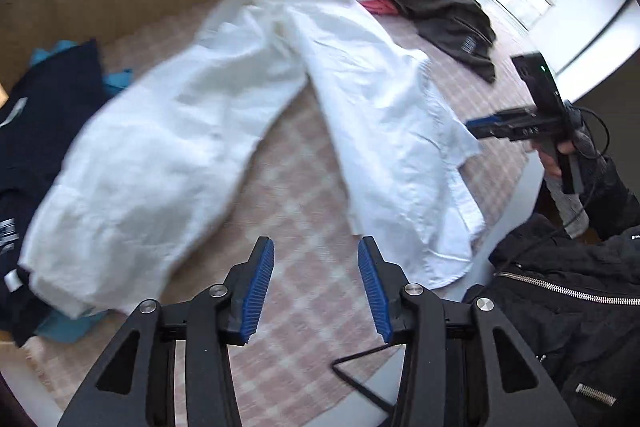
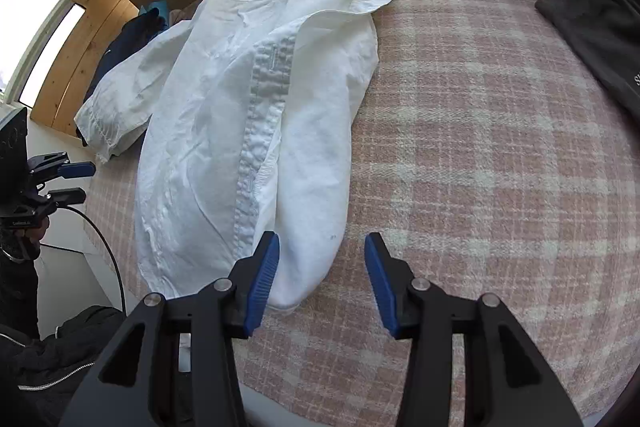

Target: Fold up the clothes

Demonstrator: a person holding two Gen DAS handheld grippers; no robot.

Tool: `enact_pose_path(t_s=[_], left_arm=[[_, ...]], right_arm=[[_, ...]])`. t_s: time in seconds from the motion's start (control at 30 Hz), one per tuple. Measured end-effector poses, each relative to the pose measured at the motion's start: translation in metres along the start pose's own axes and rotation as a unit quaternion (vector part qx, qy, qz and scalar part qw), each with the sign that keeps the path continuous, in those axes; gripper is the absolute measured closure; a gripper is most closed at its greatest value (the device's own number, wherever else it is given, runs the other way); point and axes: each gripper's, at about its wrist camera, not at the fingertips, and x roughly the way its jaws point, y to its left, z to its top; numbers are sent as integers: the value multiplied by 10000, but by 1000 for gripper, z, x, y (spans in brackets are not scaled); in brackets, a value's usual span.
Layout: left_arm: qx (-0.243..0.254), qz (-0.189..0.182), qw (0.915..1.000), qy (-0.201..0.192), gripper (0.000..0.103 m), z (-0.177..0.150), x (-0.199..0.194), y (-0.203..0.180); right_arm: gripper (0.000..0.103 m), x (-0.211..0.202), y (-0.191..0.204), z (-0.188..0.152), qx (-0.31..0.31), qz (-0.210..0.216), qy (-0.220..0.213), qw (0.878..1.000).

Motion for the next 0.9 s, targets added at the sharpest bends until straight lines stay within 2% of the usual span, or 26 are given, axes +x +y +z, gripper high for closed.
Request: enact_pose_path(t_s=[0.07, 0.17, 0.2, 0.23, 0.27, 0.3, 0.37, 0.47, 0.6, 0.67, 0.73, 0.87, 0.9], left_arm=[[4, -238, 9994, 234, 61, 9, 37, -12], [-29, -413, 9976, 558, 62, 22, 79, -27], [-7, -455, 9969, 644, 64, 25, 89, -31], [68, -473, 9964, 693, 74, 28, 94, -35], [129, -498, 9962, 702, 82, 30, 95, -38], [166, -535, 9964, 642, 94, 32, 87, -38], [240, -609, 9965, 524, 96, 37, 71, -38], [206, -383, 9989, 200, 96, 41, 35, -22], [-151, 273, 9995, -44, 96, 39, 3, 25], [-319, 637, 9975, -50, 90, 34, -2, 45], [-465, 918, 9947, -75, 82, 30, -7, 61], [-573, 783, 9949, -292, 78, 20, -22, 55], [-536, 652, 9958, -354, 73, 19, -25, 47]], right_arm=[[59, 6, 4, 2, -121, -8, -8, 9999], [59, 13, 7, 5, -230, 111, -72, 9996], [60, 15, 11, 8, -289, 250, -97, 9992], [64, 16, 16, 9, -359, 257, -87, 9990], [84, 16, 20, 10, -429, 263, -76, 9987], [98, 13, 25, 12, -489, 277, -115, 9984], [98, 4, 34, 17, -586, 304, -237, 9975], [98, -16, 47, 29, -683, 528, -381, 9955], [98, -30, 72, 50, -770, 1019, -465, 9907], [98, -28, 88, 60, -859, 1169, -391, 9886], [98, -24, 99, 68, -955, 1103, -290, 9889], [98, -13, 105, 86, -696, 1244, -113, 9897], [98, -10, 105, 92, -606, 1297, -89, 9897]])
